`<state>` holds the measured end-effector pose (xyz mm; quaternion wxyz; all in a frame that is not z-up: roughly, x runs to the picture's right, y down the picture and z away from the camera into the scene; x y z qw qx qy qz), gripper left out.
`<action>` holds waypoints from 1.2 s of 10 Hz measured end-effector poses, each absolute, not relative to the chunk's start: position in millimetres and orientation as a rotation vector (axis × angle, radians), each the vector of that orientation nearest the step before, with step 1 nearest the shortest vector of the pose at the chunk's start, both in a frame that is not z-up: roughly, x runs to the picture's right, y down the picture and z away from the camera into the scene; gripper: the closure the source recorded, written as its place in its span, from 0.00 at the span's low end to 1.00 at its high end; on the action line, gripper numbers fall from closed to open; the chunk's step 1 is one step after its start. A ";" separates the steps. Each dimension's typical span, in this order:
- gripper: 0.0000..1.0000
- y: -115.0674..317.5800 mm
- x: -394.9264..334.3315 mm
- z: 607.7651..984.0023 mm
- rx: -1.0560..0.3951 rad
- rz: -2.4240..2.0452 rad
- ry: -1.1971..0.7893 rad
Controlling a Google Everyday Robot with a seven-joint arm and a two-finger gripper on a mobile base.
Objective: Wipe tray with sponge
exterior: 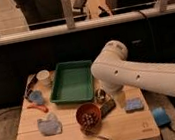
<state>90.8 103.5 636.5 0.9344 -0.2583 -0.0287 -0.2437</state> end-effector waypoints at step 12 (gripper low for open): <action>0.20 150.2 180.0 710.8 -0.583 -0.243 -0.031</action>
